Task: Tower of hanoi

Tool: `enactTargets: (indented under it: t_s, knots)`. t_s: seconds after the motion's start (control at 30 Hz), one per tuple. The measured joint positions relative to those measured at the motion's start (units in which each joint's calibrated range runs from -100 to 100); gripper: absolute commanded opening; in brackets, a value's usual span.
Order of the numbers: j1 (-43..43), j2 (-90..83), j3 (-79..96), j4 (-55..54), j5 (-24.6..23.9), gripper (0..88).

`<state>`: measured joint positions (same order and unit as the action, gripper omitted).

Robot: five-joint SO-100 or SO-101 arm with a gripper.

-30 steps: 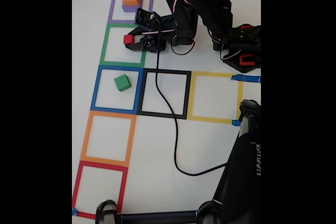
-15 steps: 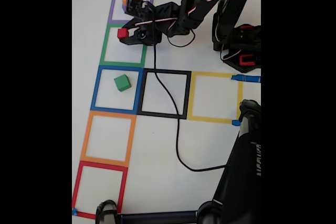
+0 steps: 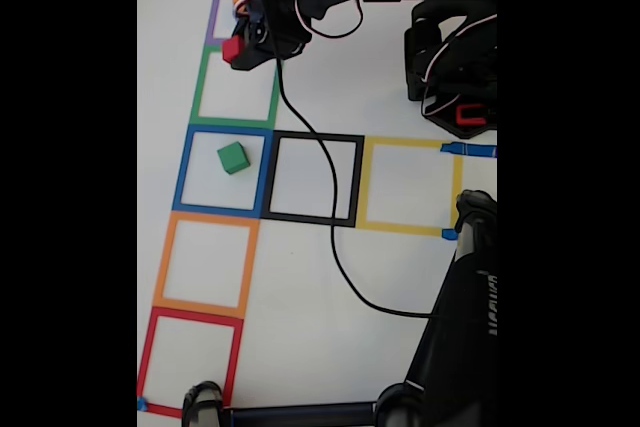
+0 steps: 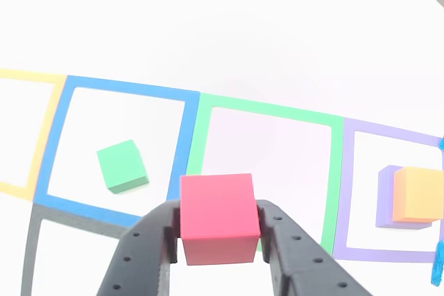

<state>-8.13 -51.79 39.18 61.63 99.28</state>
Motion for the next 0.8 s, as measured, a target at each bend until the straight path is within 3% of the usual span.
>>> enactTargets:
  t_s: [0.2, 0.47, 0.63, 0.8]
  knots:
    - [-4.3, -0.4, -19.7, 19.1, -3.4, 1.4]
    - [-10.2, -1.2, -35.8, 33.1, -5.8, 1.4]
    - [-12.6, -5.7, -33.8, 34.6, -5.8, 1.4]
    - [-13.9, -13.3, -16.1, 24.7, -1.4, 1.4]
